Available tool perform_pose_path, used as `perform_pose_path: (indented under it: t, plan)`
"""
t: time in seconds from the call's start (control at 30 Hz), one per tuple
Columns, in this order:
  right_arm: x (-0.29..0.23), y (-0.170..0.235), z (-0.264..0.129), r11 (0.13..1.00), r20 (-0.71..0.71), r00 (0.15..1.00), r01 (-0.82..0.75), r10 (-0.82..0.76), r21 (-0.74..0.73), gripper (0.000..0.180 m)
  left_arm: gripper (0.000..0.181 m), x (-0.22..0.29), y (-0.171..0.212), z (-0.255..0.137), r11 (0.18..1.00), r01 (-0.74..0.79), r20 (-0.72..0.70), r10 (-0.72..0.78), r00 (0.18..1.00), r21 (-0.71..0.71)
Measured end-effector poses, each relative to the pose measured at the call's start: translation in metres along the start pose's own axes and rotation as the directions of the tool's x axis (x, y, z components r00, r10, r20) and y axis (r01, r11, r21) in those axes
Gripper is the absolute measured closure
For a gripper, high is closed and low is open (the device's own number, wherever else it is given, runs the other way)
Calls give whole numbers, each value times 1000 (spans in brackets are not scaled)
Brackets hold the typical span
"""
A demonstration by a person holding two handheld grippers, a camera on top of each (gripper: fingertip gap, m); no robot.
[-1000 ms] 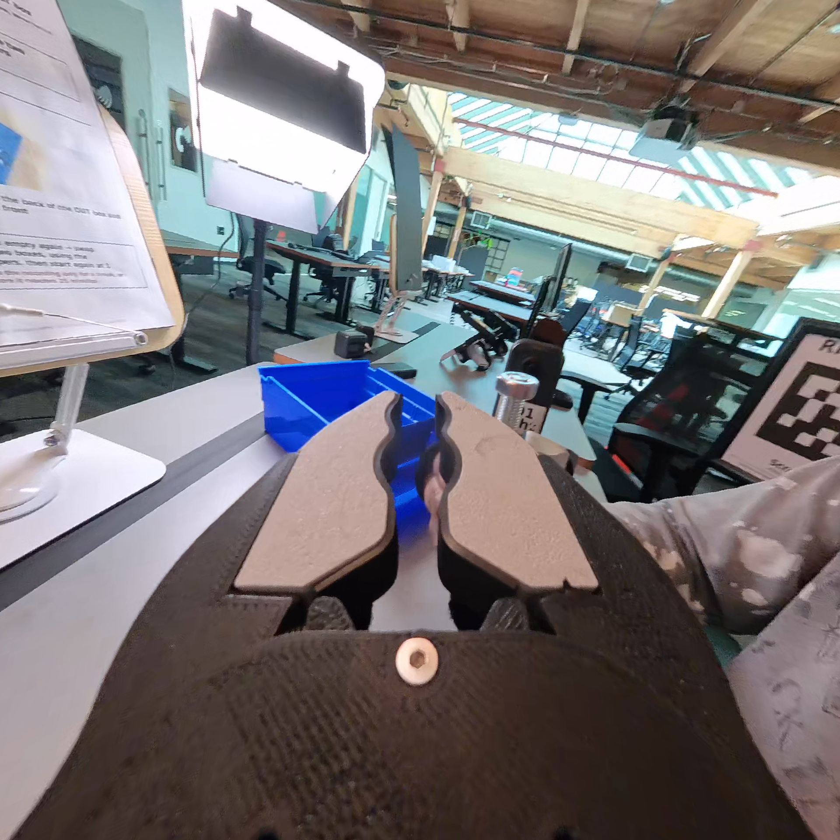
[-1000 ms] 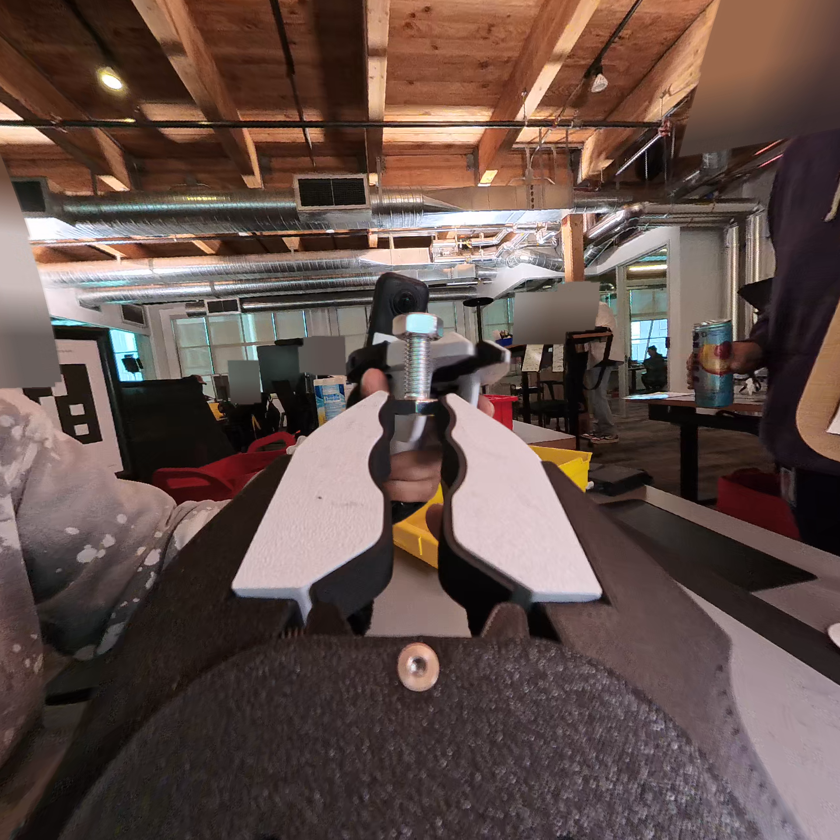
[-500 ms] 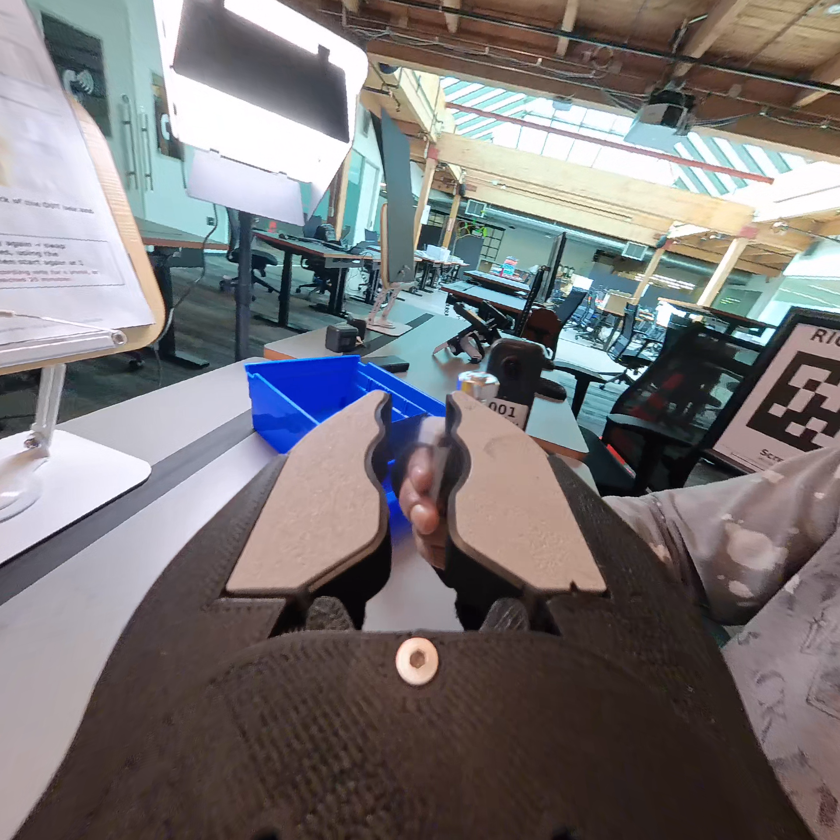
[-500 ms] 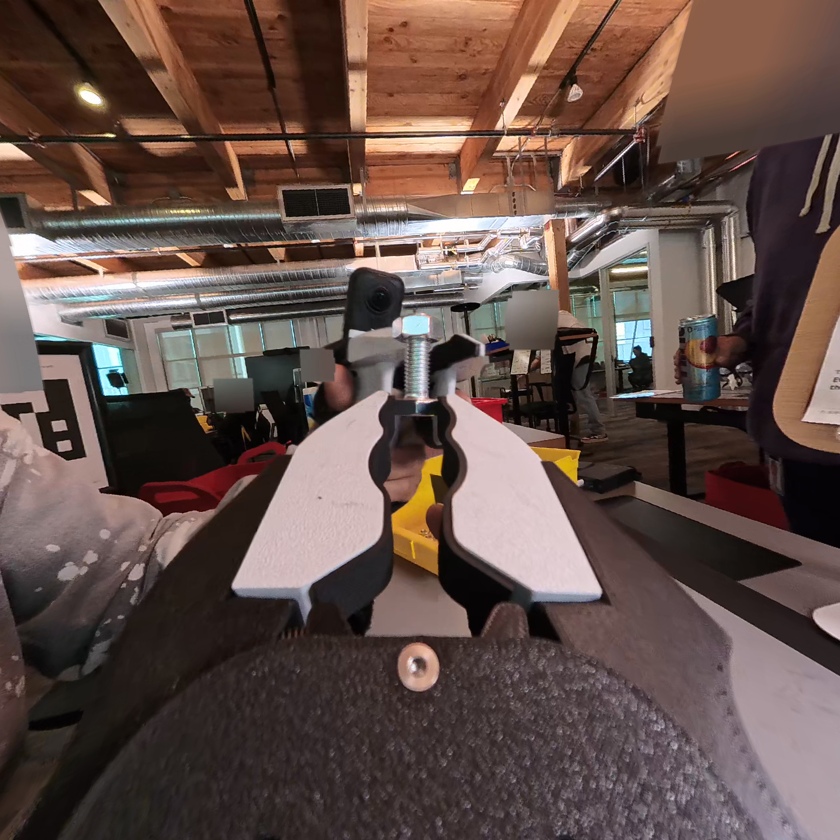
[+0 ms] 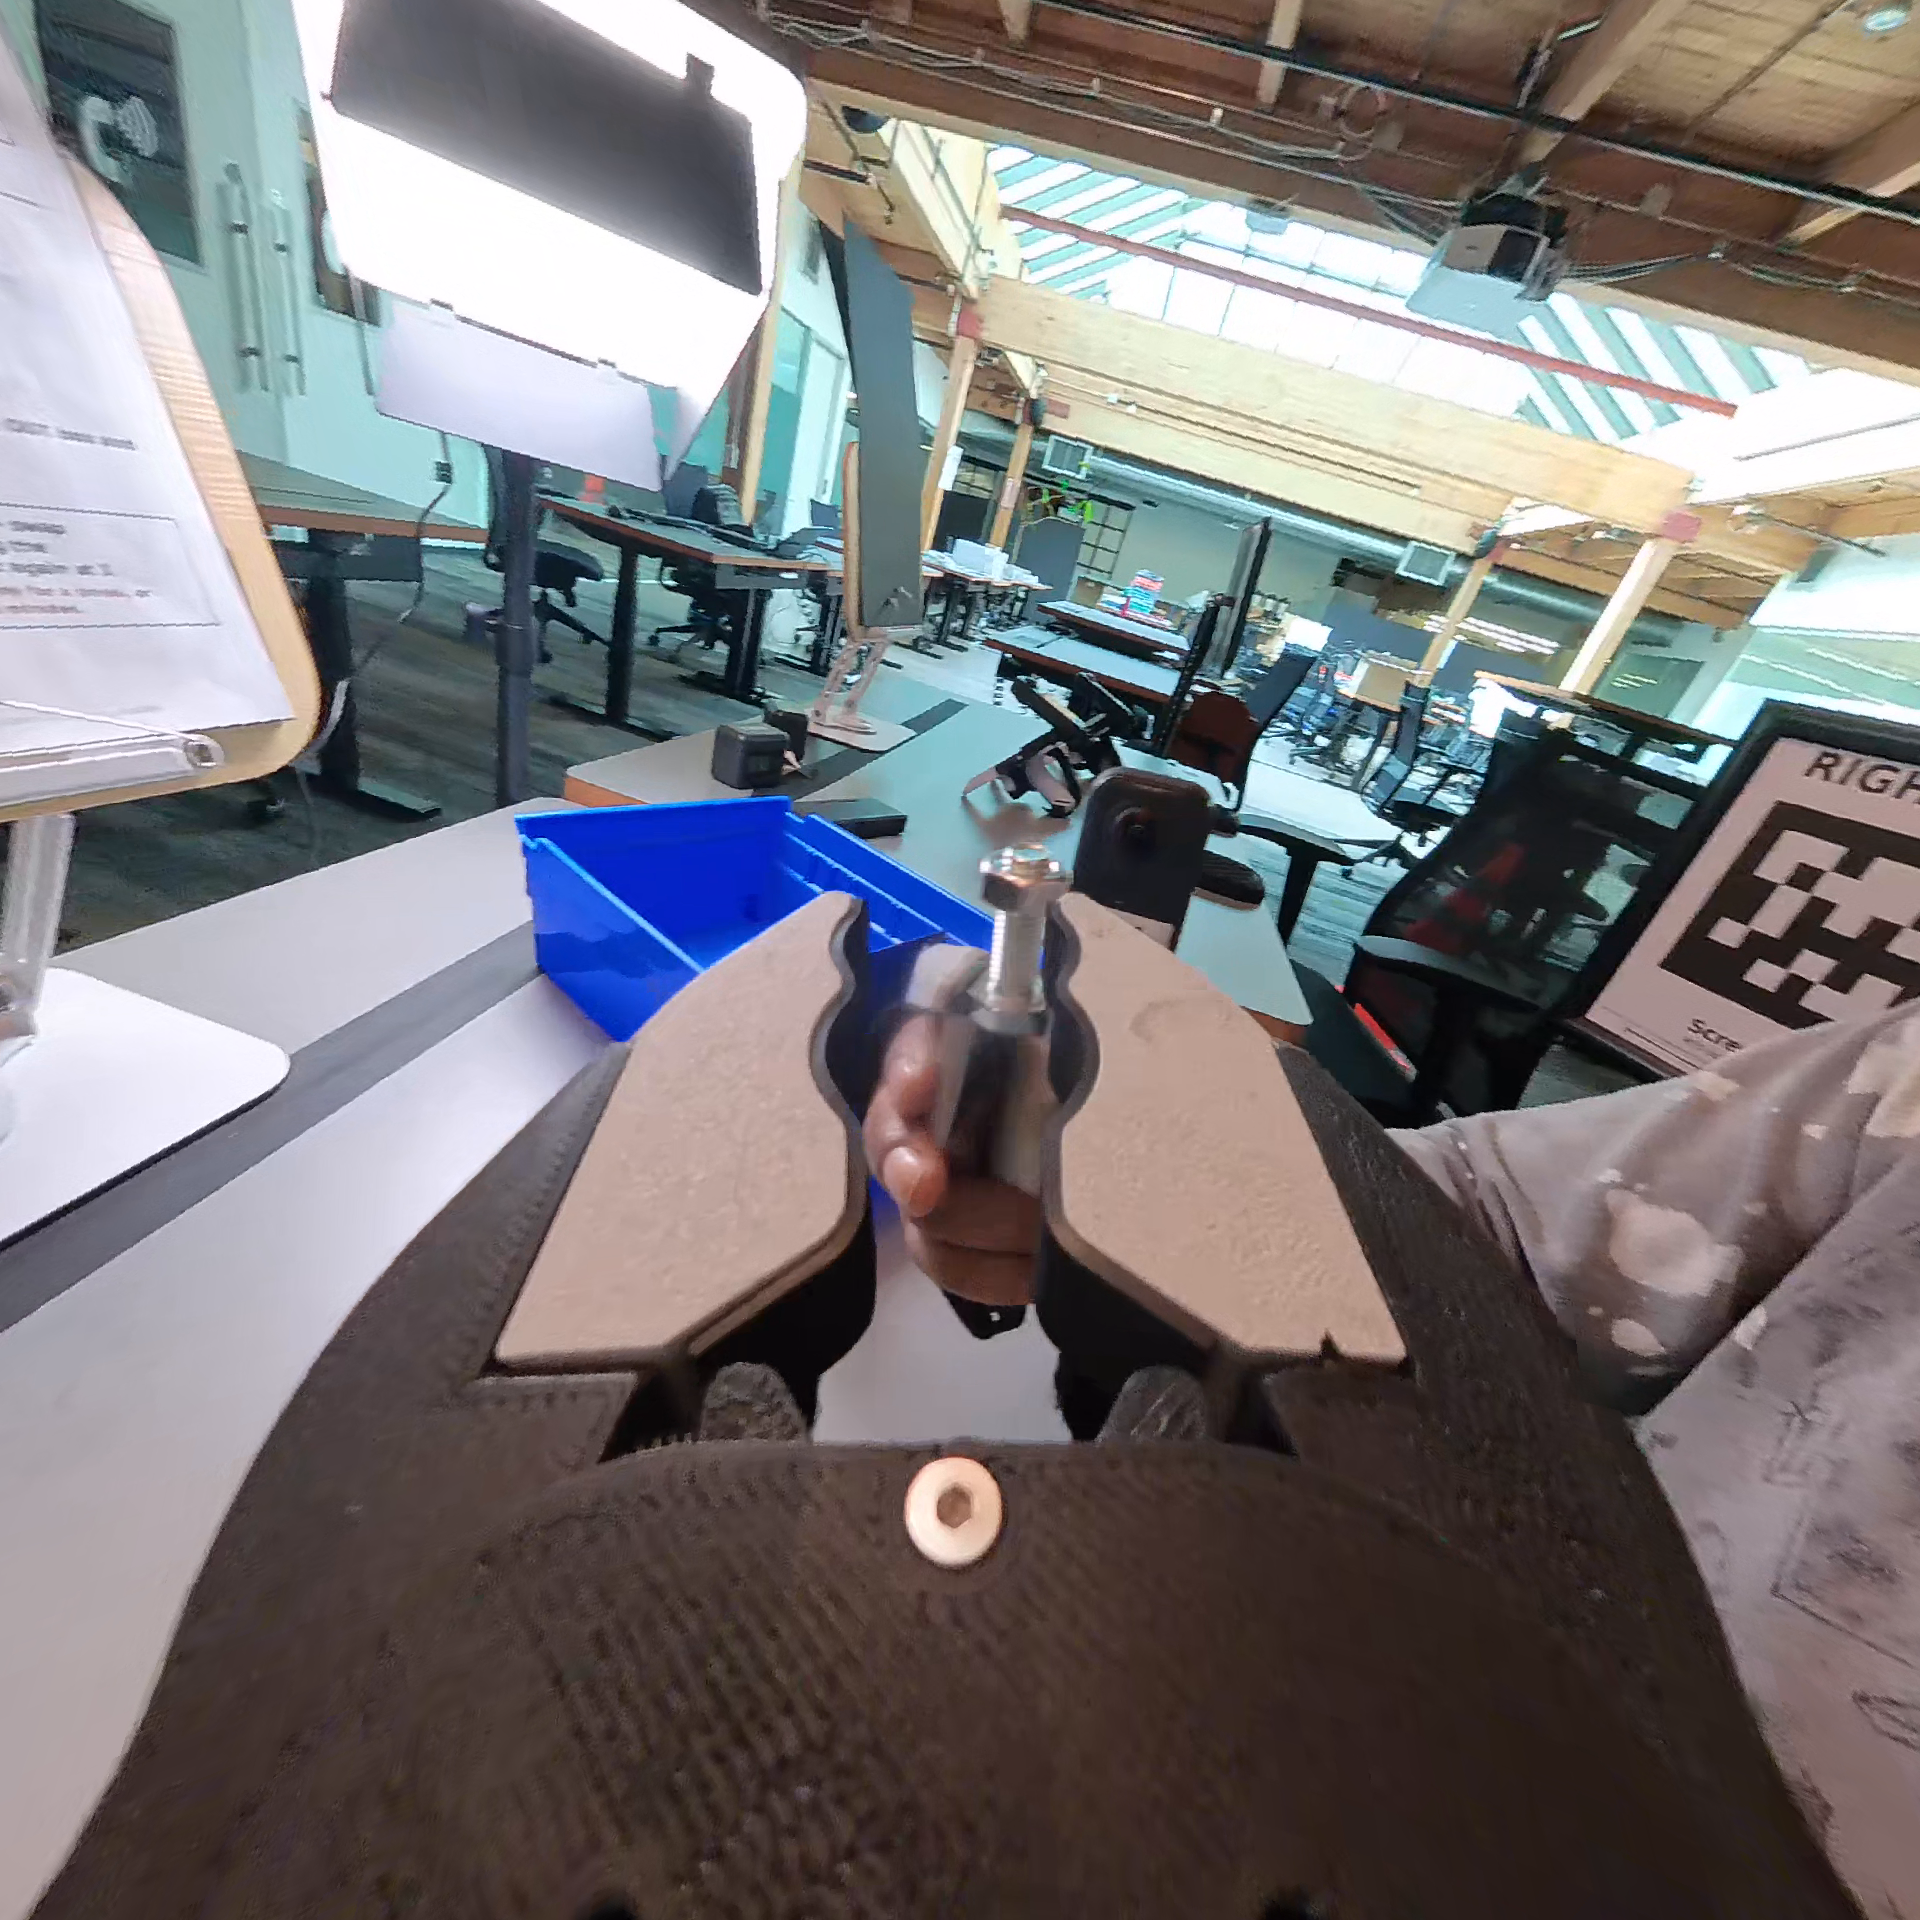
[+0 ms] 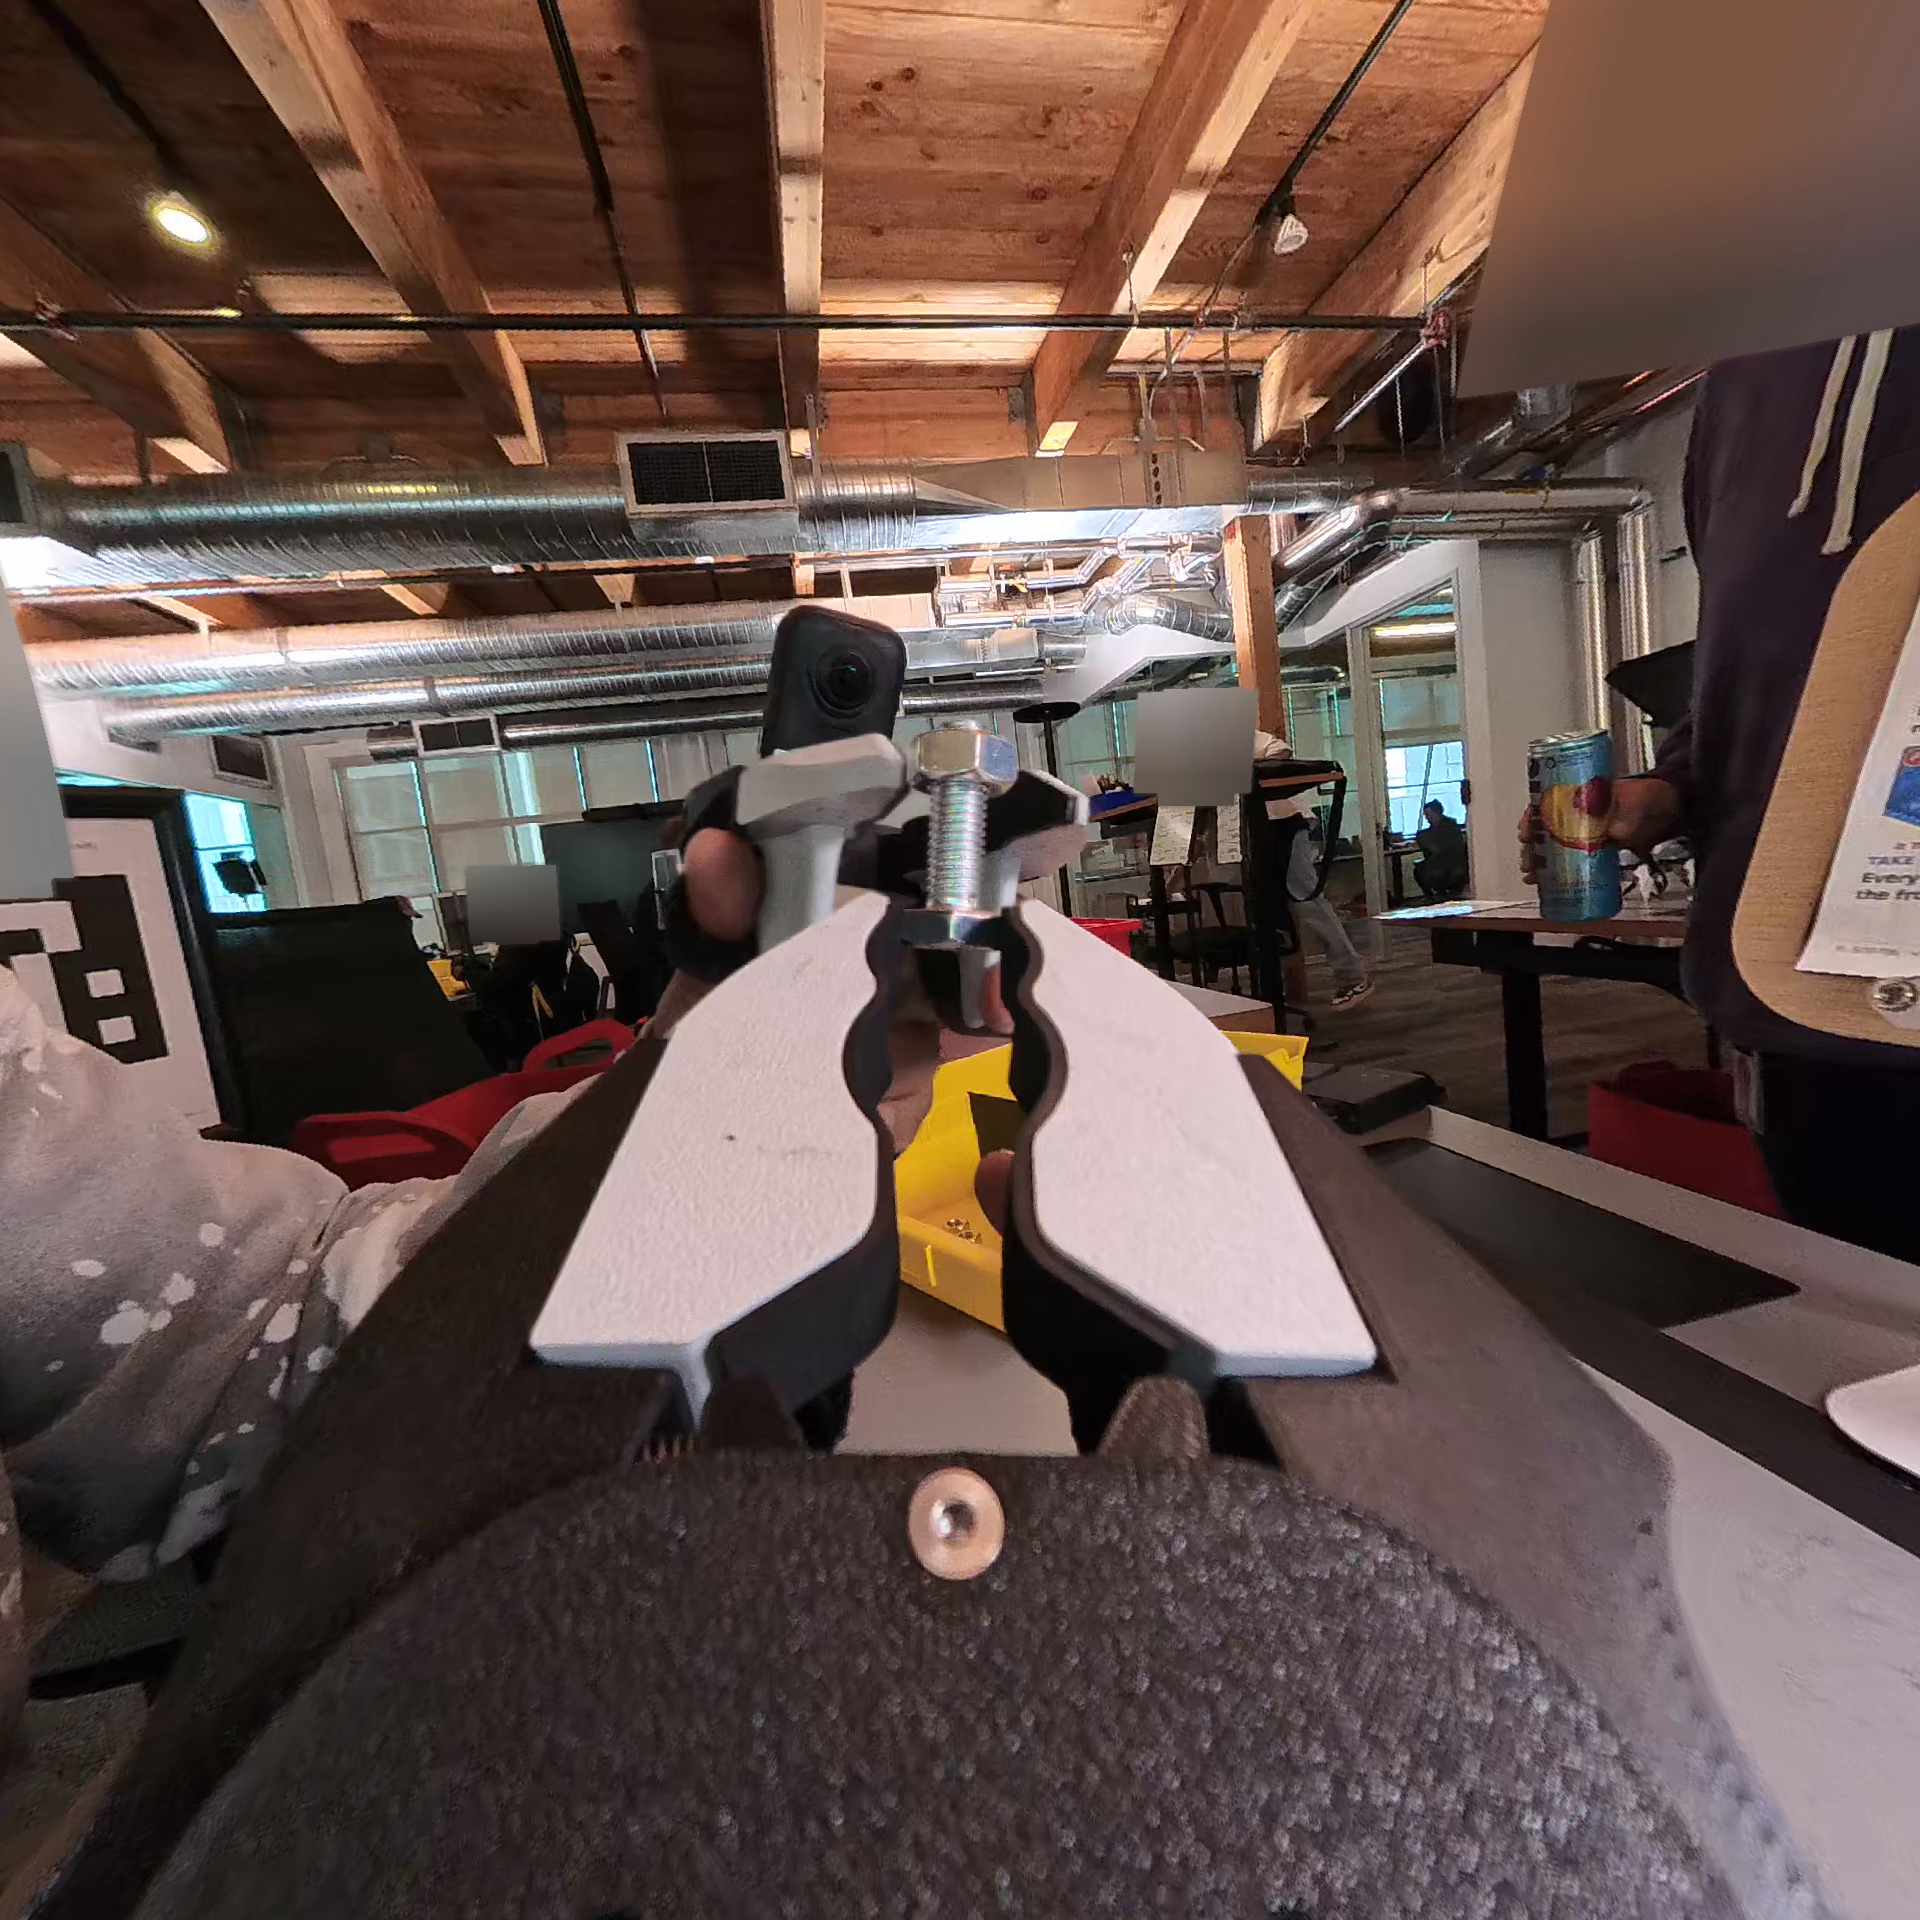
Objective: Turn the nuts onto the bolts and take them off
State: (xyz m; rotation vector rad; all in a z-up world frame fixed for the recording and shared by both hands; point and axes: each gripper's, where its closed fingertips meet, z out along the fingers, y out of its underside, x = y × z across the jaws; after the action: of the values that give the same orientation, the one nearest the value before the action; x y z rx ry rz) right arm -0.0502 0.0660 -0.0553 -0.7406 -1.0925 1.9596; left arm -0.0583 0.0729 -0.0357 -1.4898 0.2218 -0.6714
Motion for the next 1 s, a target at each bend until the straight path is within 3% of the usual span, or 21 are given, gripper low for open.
perform_pose_path:
  t: [0.13,0.17,0.23,0.43,0.53,0.67,0.9,1.0]
  plan:
    - [-2,0,2,1000,3,1000,2,-2,1,162,148,5,3,6,1000,5,-15,-5,1000,-6]
    - [-4,-3,0,1000,24,1000,-7,7,19,162,161,-3,2,4,1000,19,25,-18,1000,-2]
    - [-7,-7,-1,1000,47,999,-11,10,27,162,167,-18,-1,-3,1000,14,95,-16,995,19]
    - [-2,-3,0,1000,17,1000,-8,8,16,162,147,4,0,3,1000,19,-18,-19,1000,16]
    - [-4,-3,1,1000,18,1000,-3,3,13,162,146,8,3,7,1000,19,-28,-19,999,3]
    - [-9,-8,0,1000,49,999,-4,3,27,162,170,-21,1,-2,1000,-1,139,0,990,7]
    - [-3,-5,0,1000,17,1000,-5,4,18,162,142,3,1,4,1000,9,-3,-9,1000,-1]
    - [-5,-4,1,1000,18,1000,-1,1,14,162,143,7,5,8,1000,9,-13,-9,1000,-16]
